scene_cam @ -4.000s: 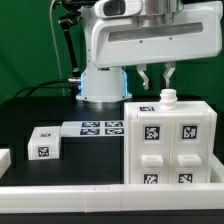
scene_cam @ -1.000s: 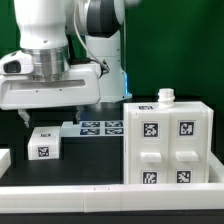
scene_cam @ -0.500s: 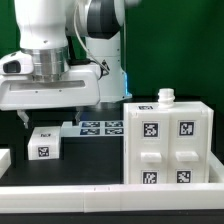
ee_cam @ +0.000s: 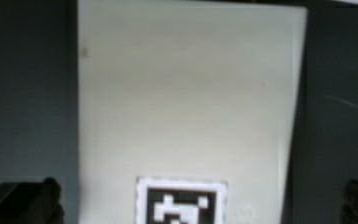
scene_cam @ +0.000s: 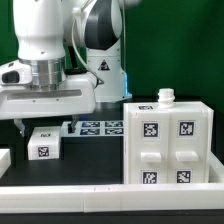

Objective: Assemble cabinet

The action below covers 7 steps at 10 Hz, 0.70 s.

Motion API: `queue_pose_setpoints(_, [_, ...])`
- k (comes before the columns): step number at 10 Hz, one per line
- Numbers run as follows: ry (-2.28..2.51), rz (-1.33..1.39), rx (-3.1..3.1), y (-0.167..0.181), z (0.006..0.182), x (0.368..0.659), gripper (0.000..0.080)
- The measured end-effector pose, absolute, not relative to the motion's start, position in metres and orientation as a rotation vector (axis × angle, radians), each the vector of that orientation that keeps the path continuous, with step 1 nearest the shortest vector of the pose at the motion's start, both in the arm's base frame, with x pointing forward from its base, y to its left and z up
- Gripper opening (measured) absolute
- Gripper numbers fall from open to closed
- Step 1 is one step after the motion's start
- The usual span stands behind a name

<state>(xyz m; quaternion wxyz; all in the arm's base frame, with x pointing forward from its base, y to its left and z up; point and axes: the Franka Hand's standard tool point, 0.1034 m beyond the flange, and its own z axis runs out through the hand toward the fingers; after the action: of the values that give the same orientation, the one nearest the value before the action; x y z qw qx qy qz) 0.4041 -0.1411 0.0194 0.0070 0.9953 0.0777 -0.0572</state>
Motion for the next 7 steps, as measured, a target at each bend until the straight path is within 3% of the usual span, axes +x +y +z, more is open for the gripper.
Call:
queue_pose_setpoints(5, [0.261, -0.198, 3.108, -0.1433, 0.0100, 0.3991, 0.0796])
queue_pose_setpoints(7, [0.262, -0.198, 3.108, -0.1432, 0.0100, 0.3992, 0.0561])
